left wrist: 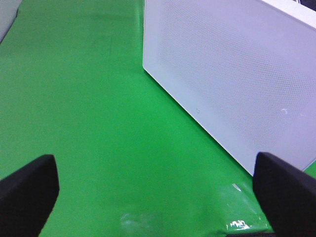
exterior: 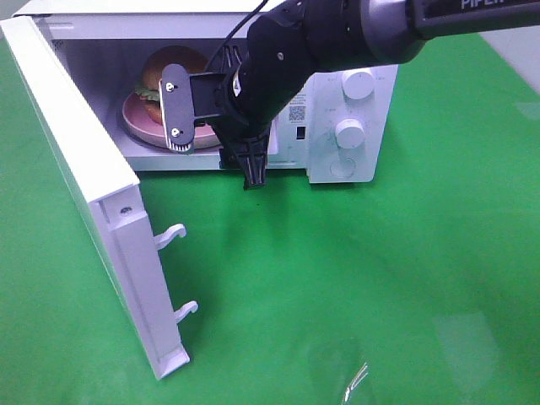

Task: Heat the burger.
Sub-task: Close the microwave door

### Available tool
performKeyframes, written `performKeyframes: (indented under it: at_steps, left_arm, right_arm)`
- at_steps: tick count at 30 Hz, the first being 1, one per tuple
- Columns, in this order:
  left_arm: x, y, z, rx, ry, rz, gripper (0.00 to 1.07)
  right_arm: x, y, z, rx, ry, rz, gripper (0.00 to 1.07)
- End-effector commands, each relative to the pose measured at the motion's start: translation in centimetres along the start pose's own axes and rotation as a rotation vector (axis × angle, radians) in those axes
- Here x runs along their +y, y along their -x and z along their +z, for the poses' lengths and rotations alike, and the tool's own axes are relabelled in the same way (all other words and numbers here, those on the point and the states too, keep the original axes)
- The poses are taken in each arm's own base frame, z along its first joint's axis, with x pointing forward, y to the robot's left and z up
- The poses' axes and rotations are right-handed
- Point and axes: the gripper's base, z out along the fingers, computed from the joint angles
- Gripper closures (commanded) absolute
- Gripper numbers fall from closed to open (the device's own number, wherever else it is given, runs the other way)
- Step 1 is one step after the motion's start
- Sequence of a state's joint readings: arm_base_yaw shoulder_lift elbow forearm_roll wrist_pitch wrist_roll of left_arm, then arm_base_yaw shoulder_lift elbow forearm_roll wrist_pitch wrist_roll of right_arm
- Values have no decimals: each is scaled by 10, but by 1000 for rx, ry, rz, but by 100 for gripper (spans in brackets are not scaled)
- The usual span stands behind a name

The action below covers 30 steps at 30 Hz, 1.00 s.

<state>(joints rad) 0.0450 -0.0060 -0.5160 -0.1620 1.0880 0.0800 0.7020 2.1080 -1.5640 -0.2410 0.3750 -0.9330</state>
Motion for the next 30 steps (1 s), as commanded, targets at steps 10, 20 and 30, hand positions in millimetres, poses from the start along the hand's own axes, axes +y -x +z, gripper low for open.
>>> performKeyframes:
  at_steps: [10, 20, 30]
  left_arm:
    - [-1, 0, -2, -32, -5, 4, 6]
    - [-1, 0, -2, -32, -5, 4, 6]
    - [-1, 0, -2, -32, -5, 4, 6]
  right_arm:
    - [20, -12, -42, -12, 5, 102, 38]
    - [35, -21, -67, -6, 20, 261, 38]
    - [67, -38, -93, 54, 81, 511, 38]
